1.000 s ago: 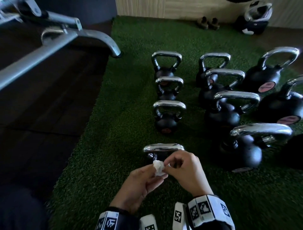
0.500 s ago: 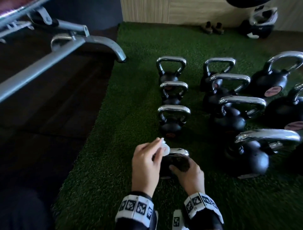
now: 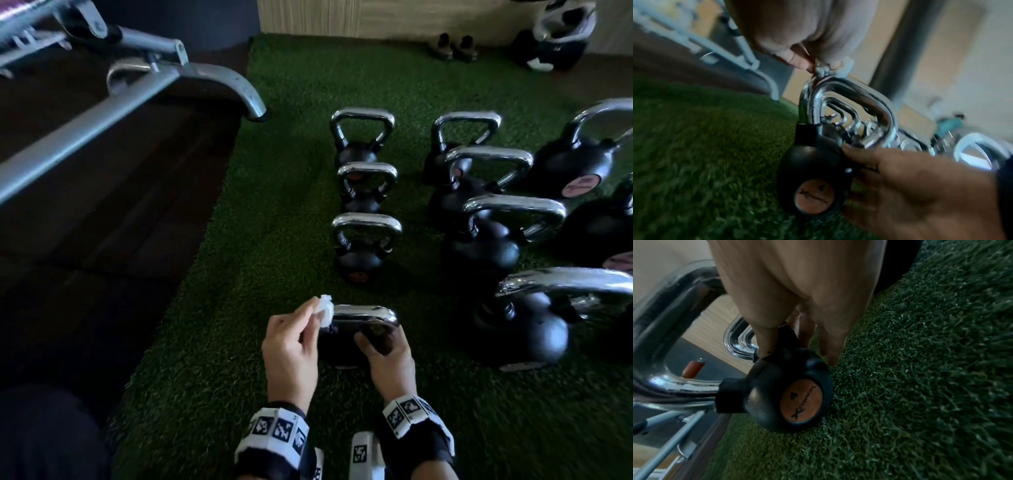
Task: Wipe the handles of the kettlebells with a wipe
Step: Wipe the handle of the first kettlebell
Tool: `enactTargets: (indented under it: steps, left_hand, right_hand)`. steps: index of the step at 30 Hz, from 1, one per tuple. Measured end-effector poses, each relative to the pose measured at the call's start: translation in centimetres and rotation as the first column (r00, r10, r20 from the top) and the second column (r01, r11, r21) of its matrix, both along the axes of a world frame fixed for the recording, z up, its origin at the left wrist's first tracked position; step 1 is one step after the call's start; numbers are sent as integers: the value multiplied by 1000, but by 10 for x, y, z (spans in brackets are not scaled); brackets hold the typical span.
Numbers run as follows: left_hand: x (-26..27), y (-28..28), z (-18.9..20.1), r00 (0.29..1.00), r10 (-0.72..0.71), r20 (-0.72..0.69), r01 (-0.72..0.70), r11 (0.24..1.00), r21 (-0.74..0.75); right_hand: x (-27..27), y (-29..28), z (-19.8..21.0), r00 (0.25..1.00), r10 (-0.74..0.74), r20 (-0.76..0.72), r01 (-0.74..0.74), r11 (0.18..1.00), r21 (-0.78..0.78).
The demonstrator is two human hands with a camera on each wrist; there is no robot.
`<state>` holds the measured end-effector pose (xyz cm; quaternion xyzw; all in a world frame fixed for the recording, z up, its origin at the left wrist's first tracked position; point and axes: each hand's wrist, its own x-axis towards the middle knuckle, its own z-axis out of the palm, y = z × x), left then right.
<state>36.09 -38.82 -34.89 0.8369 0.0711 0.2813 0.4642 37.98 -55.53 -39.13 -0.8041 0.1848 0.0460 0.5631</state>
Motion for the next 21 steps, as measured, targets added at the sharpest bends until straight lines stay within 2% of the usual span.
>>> enactTargets:
  steps: [1, 3, 7, 10, 12, 16, 21]
  left_hand:
    - [2, 2, -6, 998, 49, -39, -53, 994, -96]
    - [3, 7, -18, 990, 60, -127, -94, 953, -287]
    - [-2, 2, -22, 986, 32, -165, -105, 884, -455]
    - [-2, -2, -30, 959, 7, -285, -186, 773, -606]
    - [-2, 1, -37, 934, -46, -355, -201, 753, -627]
    - [-13, 1, -48, 918, -122, -377, -106, 841, -531]
    - [-6, -7, -49, 905, -6, -425, -186, 894, -408]
  right_hand:
    - [1, 0, -1, 1000, 9, 1, -9, 1000, 6]
    - [4, -1, -4, 1000, 15, 3, -15, 1000, 23]
    - [6, -2, -15, 1000, 14, -15, -14, 998, 59]
    - [8, -5, -15, 999, 16, -32, -13, 996, 87]
    - [9, -7, -13, 999, 26, -30, -24, 995, 92]
    - [9, -9, -8, 999, 47, -13, -46, 998, 47]
    - [3, -6, -2, 1000, -2, -16, 2, 999, 45]
